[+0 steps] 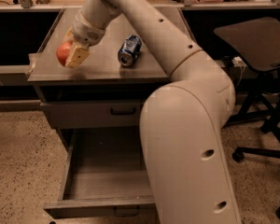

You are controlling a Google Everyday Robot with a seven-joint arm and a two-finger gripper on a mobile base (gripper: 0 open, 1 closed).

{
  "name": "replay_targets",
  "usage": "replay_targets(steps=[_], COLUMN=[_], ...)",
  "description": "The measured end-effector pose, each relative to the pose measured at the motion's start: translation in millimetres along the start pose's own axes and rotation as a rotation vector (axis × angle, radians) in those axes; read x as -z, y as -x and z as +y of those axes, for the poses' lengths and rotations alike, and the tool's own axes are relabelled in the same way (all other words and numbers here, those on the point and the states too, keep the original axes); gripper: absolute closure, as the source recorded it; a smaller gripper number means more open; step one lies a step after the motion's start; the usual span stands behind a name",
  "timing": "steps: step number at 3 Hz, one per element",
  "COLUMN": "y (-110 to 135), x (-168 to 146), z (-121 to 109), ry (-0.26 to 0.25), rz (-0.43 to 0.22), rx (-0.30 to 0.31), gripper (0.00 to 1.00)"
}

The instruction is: Place apple into middle drawer

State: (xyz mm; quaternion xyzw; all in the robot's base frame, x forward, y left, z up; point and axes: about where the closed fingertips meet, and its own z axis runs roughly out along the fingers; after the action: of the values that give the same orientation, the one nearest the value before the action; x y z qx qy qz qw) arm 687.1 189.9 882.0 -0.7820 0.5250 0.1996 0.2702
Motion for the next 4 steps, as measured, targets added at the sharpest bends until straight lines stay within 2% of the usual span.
replay_targets(steps=[1, 2, 3, 4], y=[22, 32, 71, 59], x=[-54, -60, -63, -73], z=[24, 25, 41, 42], ry=[0.151, 0.16, 0.163, 0.139], rz=[0.096, 0.121, 0.286, 0.349], rx=[0.2, 0.251, 0.427, 0.466], gripper=[1.0, 1.0, 1.0, 1.0])
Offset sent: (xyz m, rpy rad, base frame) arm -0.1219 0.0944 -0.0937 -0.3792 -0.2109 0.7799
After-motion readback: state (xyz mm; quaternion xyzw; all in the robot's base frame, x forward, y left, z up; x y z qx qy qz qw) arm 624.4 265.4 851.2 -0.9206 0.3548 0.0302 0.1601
